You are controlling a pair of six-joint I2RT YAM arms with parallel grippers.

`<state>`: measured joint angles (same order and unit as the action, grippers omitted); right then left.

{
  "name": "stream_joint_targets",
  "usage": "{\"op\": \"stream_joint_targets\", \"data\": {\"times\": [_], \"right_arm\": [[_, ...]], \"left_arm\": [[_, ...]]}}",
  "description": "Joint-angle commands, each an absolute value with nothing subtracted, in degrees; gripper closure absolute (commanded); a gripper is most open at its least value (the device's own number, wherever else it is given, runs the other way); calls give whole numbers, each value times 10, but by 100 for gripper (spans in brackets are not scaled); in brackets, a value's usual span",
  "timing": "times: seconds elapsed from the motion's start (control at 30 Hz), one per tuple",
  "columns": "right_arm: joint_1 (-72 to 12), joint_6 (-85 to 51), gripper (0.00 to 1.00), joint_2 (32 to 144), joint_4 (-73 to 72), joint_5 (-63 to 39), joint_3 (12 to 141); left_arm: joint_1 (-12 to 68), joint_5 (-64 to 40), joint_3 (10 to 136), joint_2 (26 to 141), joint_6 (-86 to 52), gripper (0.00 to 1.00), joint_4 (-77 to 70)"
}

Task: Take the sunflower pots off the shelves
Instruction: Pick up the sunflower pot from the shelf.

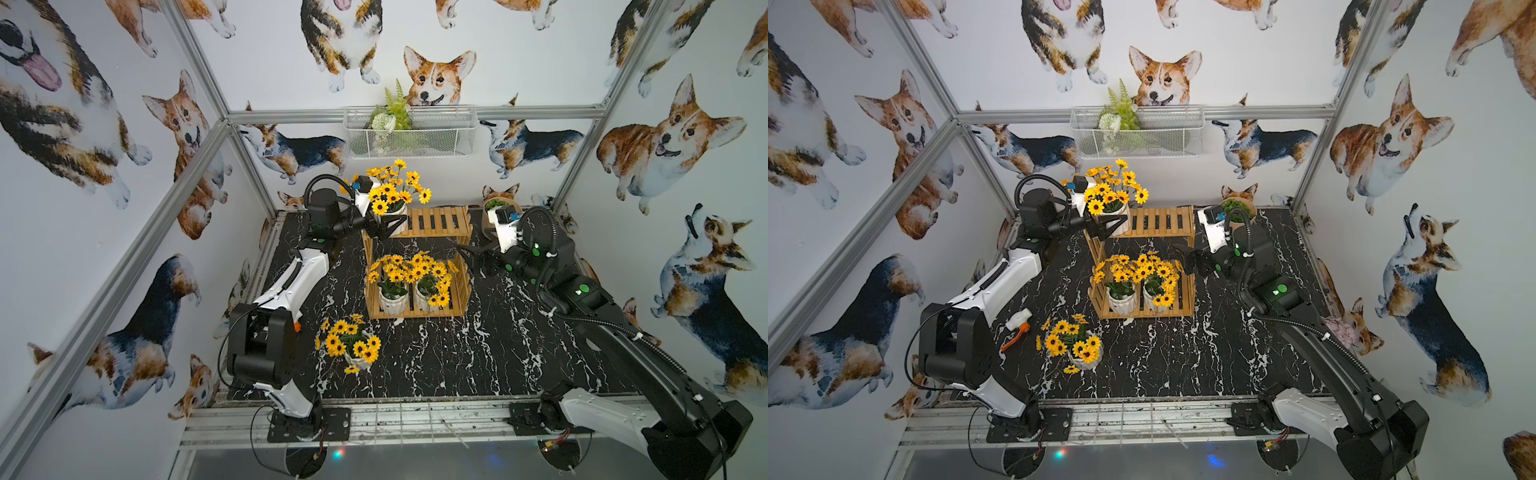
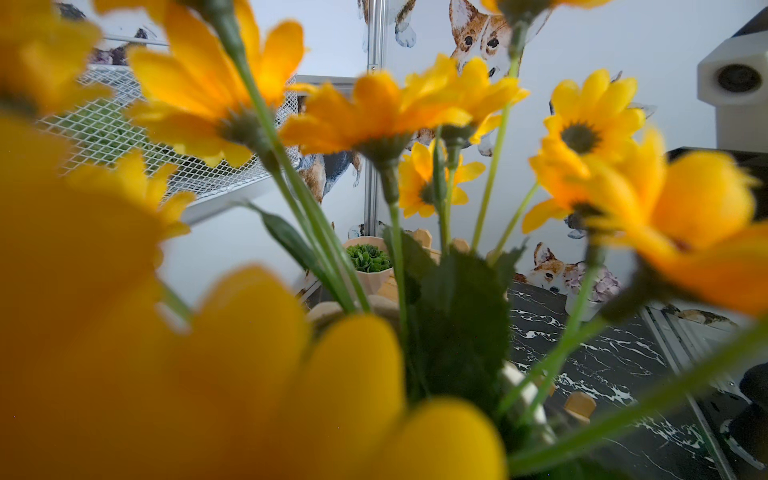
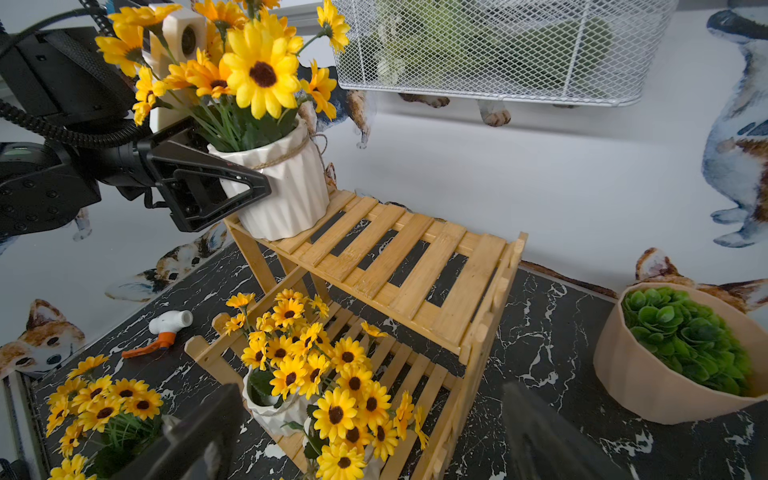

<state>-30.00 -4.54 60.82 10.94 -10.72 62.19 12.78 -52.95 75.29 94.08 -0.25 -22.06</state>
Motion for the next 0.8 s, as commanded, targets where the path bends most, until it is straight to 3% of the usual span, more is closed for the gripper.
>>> {"op": "stream_joint_targets", "data": {"times": [0.0,0.77], "right_arm": [[-301,-38,0,607,105,-103,624],[-301,-37,0,604,108,-104,624]], "left_arm": [[130,-529,760,944,-5,0,-242],[134,-530,764,946,4,0,-220]]}}
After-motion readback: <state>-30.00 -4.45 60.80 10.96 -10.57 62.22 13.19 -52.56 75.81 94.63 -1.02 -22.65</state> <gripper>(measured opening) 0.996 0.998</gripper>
